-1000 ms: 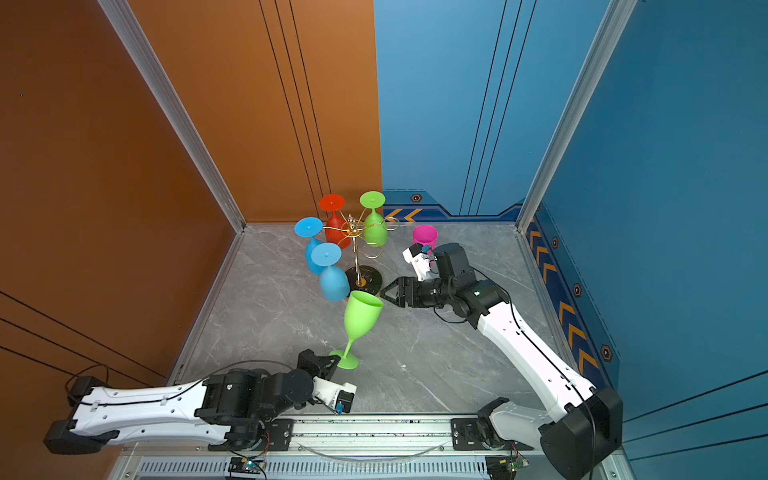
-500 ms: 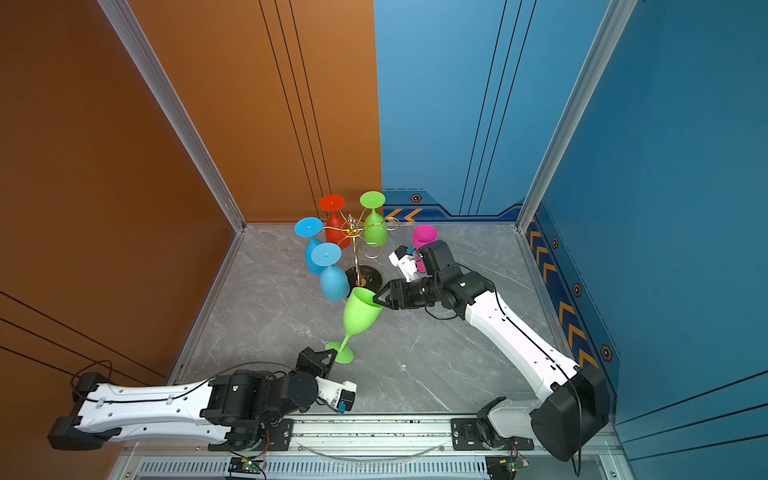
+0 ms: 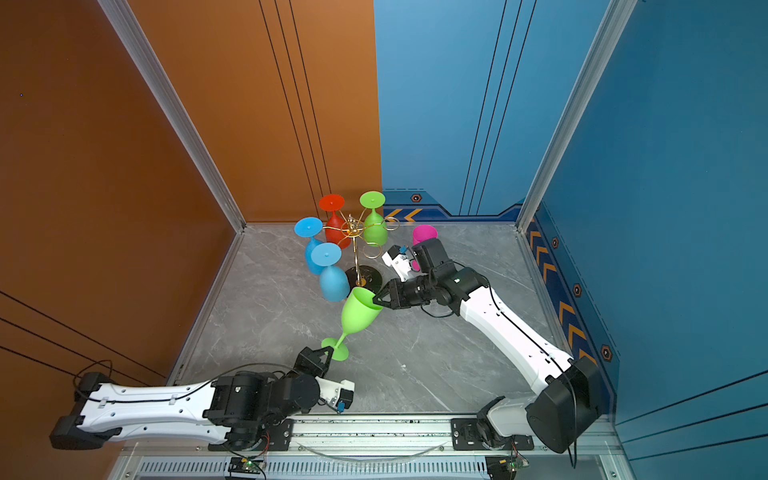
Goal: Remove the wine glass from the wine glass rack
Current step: 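Grasp the green glass bowl rim with the right gripper and open the left gripper, then carry the green glass to the magenta glass with the right gripper while the left withdraws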
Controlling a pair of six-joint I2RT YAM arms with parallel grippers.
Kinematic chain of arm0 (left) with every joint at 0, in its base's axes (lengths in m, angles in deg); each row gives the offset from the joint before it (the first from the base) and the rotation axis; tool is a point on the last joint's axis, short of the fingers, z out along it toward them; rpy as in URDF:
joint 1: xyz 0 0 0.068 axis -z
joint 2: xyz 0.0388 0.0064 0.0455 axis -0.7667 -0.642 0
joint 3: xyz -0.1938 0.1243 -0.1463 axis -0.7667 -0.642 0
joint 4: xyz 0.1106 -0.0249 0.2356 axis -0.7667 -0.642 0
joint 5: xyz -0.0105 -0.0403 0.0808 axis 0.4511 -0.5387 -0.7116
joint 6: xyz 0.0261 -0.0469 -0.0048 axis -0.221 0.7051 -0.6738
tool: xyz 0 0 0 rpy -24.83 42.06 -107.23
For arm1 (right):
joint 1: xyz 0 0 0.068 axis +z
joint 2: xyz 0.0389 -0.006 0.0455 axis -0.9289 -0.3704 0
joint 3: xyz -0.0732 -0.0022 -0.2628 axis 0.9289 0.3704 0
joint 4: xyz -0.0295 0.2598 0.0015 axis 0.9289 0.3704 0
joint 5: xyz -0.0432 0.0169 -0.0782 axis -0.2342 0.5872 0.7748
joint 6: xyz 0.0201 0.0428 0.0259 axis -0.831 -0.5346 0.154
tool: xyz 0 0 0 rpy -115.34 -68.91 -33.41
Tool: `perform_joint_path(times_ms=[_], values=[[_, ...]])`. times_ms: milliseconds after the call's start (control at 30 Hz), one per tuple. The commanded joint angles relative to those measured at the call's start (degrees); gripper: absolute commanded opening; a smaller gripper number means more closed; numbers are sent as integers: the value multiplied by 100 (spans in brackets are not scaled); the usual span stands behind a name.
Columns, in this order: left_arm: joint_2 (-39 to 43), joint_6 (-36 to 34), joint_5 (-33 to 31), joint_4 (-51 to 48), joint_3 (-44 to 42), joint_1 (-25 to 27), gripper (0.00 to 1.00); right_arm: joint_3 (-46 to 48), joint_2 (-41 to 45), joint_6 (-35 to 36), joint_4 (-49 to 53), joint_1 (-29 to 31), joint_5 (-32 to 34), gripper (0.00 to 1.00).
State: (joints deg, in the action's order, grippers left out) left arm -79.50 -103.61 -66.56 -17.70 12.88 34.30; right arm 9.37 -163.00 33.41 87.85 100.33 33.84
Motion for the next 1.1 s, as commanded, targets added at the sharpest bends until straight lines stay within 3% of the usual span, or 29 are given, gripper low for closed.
perform_joint_path(times_ms=[0,367,800,1067], values=[[93,-22,-270,21,-60,72,0,-184,-49,70,237,62,-90,13],[113,-104,-324,21,-122,87,6,-222,-69,87,255,90,-43,1],[165,446,155,16,-83,97,44,-321,276,109,375,-160,629,0],[258,1462,649,64,163,107,70,-416,585,499,890,-349,1831,0]])
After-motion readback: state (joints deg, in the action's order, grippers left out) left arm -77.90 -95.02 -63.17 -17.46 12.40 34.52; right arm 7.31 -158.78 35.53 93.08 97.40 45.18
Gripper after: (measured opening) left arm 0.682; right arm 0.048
